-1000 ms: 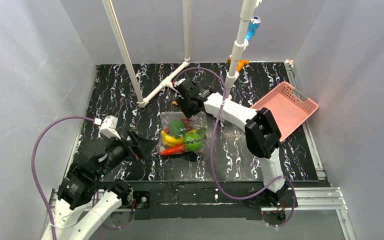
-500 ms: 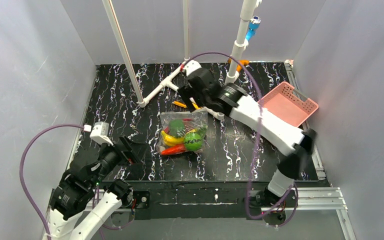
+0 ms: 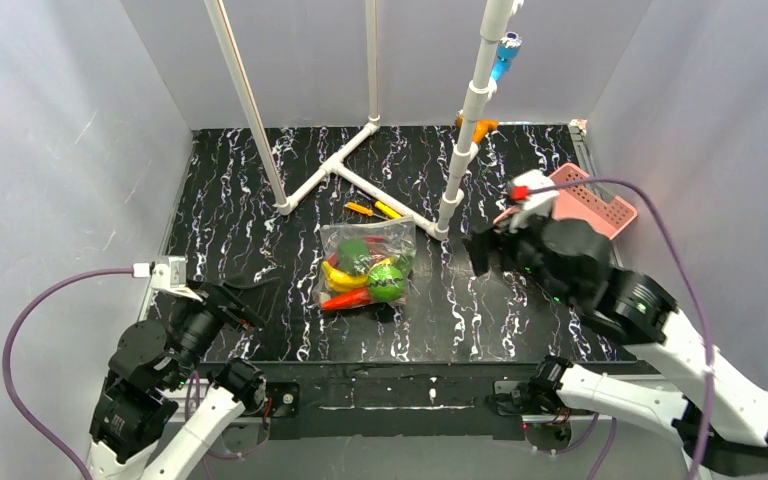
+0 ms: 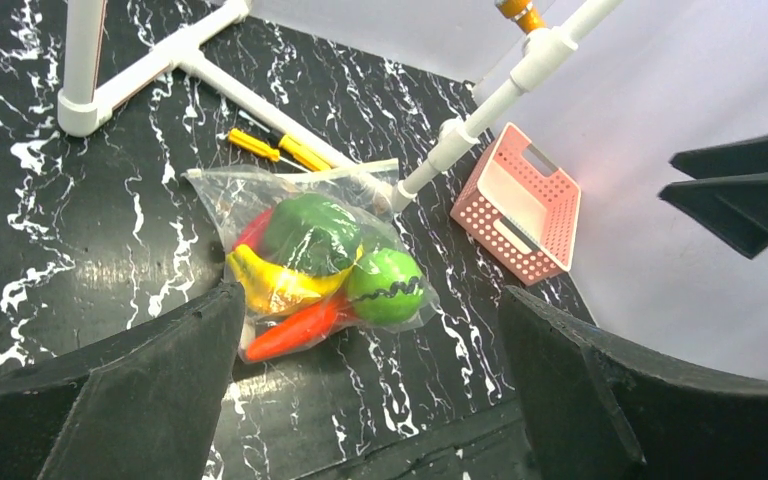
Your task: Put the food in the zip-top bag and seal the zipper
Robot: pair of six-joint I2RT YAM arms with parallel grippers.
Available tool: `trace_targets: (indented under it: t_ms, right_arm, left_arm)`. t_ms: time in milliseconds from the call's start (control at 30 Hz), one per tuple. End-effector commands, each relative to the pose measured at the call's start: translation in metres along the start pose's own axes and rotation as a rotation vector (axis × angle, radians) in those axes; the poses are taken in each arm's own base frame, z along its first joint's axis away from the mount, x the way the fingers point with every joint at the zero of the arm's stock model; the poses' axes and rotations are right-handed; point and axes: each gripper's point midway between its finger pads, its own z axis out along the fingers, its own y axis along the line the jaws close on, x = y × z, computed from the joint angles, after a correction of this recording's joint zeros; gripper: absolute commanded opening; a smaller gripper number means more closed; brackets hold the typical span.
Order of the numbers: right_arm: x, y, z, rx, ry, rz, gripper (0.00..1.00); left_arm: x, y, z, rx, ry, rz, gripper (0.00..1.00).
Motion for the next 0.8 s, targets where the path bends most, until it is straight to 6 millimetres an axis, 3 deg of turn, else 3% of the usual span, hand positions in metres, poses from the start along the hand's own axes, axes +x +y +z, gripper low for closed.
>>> trace_targets:
  t_ms: [0,133,300,500,767]
  right_arm:
    - [-0.020,-0.039,-0.034,0.133,-0.186,0.099,0.98]
    - [-0.016,-0.066,-0.062,0.218,-0.265,0.139,0.99]
    - [-0.013,-0.084,-0.089,0.253,-0.308,0.215,0.98]
    - [-0.015,-0.092,-0.105,0.256,-0.354,0.292,0.98]
    - [-0.017,-0.101,-0.113,0.292,-0.395,0.336,0.98]
  left_arm:
    - [-0.019,-0.004,-0.001,0.017,-0.077,0.042,0.98]
    - [-0.025,-0.006,-0.003,0.023,-0.097,0.062,0.98]
    - [-0.035,-0.007,-0.008,0.022,-0.134,0.083,0.98]
    - [-0.043,-0.010,-0.010,0.023,-0.144,0.114,0.98]
    - [-0.036,-0.007,-0.007,0.017,-0.131,0.101,0.98]
